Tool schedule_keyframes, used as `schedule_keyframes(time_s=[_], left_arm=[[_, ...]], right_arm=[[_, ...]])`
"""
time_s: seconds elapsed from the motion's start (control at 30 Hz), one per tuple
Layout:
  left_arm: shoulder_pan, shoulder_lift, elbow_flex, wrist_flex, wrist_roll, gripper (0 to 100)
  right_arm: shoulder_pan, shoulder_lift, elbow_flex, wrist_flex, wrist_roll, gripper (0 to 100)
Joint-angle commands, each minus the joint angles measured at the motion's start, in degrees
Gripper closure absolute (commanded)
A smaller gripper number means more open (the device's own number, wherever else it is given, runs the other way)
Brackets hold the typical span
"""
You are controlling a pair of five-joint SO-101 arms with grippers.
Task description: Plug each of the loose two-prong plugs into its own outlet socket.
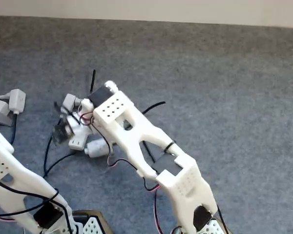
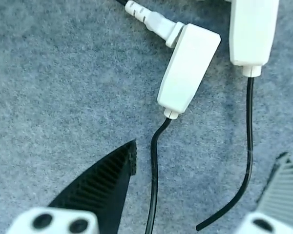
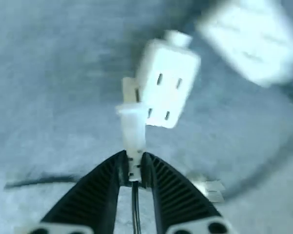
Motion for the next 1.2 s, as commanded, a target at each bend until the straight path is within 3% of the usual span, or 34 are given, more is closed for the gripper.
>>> schedule_keyframes(time_s=[0.0,0.13,0.27,0.47,0.57,0.8,1.03,1.17], left_arm=[[1.63,-1.1,-2.42,1.05,0.44,59],[3.12,-1.36,-4.0,3.25,1.67,59],[4.79,-1.71,-8.31,7.3,3.08,59],[8.04,-1.89,-11.21,8.35,7.38,59],[10.33,-3.56,-10.51,8.35,9.05,59],[21.85,-14.29,1.01,8.35,14.33,59],[35.56,-29.67,16.92,7.74,20.57,59],[41.19,-37.76,30.2,0.53,24.0,59]], right_arm=[[2.86,-10.07,-7.25,0.13,-23.03,99.1],[8.13,-15.16,-1.27,-0.04,-32.88,99.1],[12.88,-23.34,10.15,-7.69,-37.1,99.1],[12.09,-39.69,29.14,-13.93,-39.74,99.1],[11.82,-43.12,42.68,-18.95,-45.1,99.1],[10.07,-47.43,71.6,-44.0,-53.98,99.1],[11.91,-50.86,82.07,-55.34,-58.46,99.1],[11.82,-50.95,87.25,-62.64,-58.55,99.1]])
